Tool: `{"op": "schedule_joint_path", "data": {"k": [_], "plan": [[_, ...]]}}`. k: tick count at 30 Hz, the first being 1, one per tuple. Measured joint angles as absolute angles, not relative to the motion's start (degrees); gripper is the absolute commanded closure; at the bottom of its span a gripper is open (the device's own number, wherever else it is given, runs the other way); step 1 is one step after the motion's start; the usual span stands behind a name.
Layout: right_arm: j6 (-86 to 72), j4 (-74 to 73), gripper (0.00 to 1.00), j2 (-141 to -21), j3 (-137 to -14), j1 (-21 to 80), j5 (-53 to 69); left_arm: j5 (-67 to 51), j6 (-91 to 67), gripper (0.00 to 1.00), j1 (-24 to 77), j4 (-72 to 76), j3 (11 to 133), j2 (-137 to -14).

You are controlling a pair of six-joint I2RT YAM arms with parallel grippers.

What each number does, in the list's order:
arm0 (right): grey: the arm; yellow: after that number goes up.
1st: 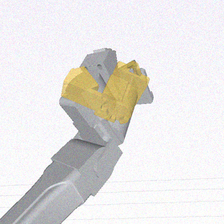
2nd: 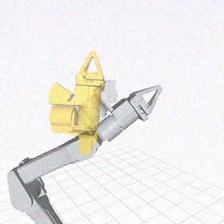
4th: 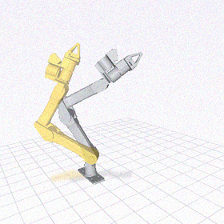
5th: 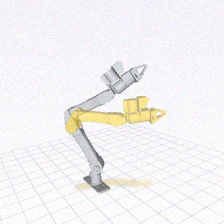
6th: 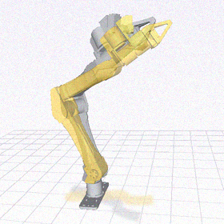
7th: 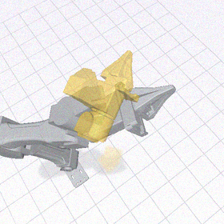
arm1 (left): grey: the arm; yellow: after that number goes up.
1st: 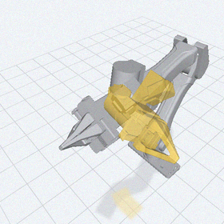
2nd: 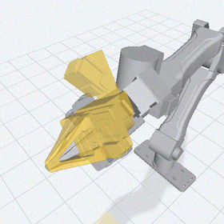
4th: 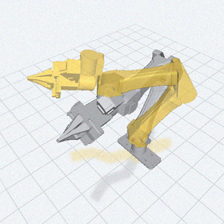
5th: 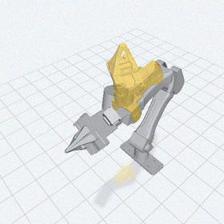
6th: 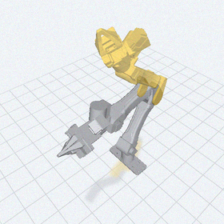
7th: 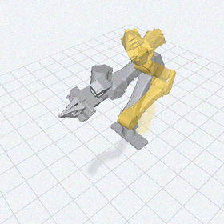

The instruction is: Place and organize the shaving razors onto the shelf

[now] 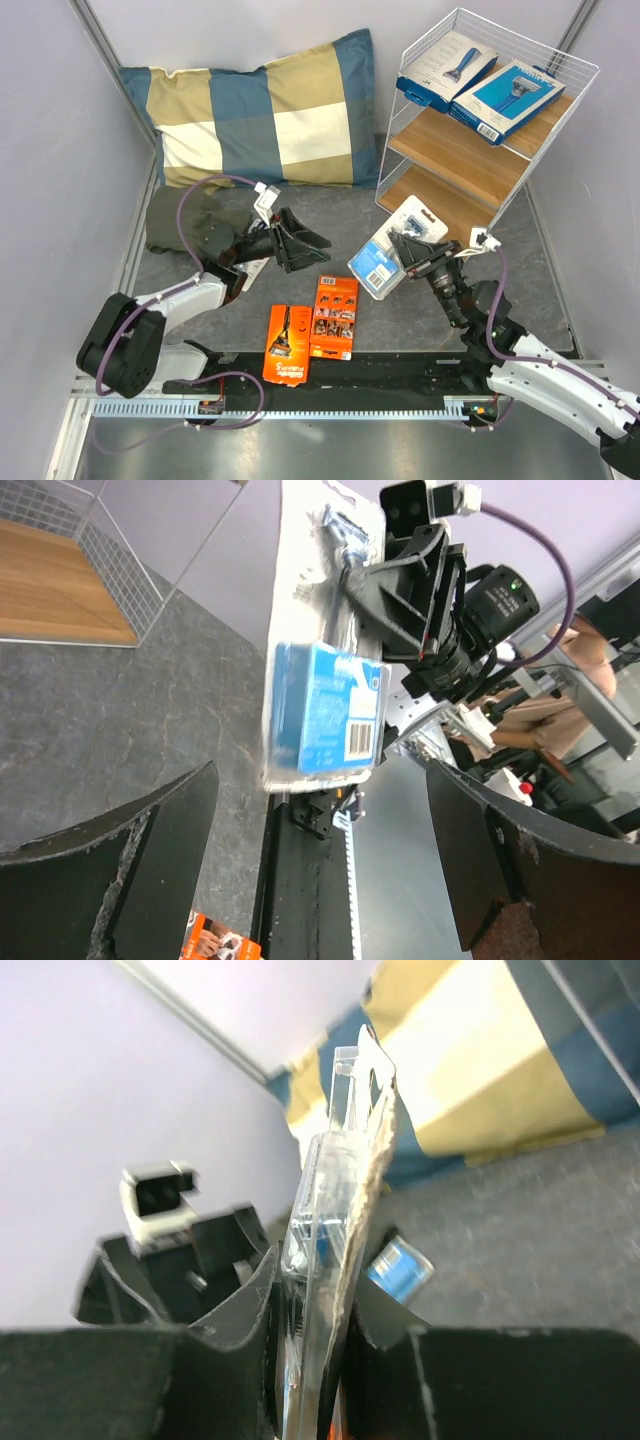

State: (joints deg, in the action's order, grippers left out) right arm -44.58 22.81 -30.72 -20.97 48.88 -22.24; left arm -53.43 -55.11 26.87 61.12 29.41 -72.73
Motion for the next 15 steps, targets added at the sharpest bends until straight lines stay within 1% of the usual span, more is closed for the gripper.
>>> {"op": "schedule_joint_path", "data": {"k": [6,11,15], "plan": [[-46.8,36.3,1.0,-28.4,-14.7,48.9,-26.4,-51.5,-61.7,0.11,28.5,71.0,27.9,-79.1],[-47.8,44.4,1.0,-30.4,-14.1,48.9,-26.9,-51.0,-65.0,0.16,33.1,73.3,29.4,-85.9],[-48.3,46.8,1.0,-31.2,-14.1,48.9,-26.9,-51.0,-66.8,0.19,36.1,73.4,31.8,-89.3]]}}
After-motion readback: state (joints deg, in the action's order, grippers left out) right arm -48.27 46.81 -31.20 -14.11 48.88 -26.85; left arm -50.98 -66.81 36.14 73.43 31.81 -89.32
